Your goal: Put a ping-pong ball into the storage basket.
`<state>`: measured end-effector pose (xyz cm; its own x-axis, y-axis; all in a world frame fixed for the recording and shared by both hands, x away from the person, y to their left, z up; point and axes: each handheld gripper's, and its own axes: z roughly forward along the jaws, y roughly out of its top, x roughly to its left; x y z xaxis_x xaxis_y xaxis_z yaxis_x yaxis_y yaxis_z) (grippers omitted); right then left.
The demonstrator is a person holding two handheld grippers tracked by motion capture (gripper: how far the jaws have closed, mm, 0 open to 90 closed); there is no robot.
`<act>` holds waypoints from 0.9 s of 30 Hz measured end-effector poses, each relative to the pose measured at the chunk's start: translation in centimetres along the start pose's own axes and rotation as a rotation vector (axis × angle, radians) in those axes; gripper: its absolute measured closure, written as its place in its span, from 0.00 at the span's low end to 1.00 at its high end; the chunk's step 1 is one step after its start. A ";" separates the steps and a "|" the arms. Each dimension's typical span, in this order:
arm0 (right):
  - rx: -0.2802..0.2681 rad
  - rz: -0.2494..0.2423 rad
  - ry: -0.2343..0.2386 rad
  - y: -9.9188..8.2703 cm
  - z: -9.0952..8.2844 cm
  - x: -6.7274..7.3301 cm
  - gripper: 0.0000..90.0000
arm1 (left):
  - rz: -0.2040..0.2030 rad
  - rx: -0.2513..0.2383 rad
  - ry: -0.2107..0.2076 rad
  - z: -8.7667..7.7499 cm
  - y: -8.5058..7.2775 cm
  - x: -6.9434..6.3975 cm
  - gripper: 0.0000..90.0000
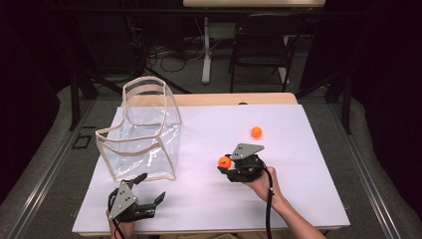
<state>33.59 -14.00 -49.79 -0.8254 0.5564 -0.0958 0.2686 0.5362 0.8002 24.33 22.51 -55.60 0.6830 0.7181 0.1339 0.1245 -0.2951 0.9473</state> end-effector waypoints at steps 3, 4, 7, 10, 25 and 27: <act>-0.001 -0.007 0.002 0.2 0.2 0.0 0.56 | 0.005 0.004 -0.002 0.0 0.0 0.0 0.17; -0.002 -0.009 0.004 0.3 0.3 0.0 0.56 | 0.006 0.004 -0.001 0.0 0.0 0.0 0.17; -0.007 -0.014 0.007 0.7 0.5 0.1 0.56 | -0.001 0.000 0.002 0.0 0.0 0.0 0.17; -0.018 -0.020 0.009 1.2 0.6 0.1 0.56 | -0.001 0.002 0.003 -0.1 0.0 0.1 0.17; -0.035 -0.026 0.019 2.6 1.0 0.0 0.56 | -0.003 -0.002 0.006 -0.1 -0.1 0.1 0.17; -0.035 -0.027 0.018 2.8 0.9 0.0 0.56 | -0.003 -0.001 0.007 -0.2 -0.1 0.1 0.17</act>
<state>34.83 -11.94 -48.11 -0.8413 0.5298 -0.1073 0.2284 0.5283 0.8178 24.26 22.68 -55.61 0.6778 0.7231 0.1332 0.1254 -0.2922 0.9481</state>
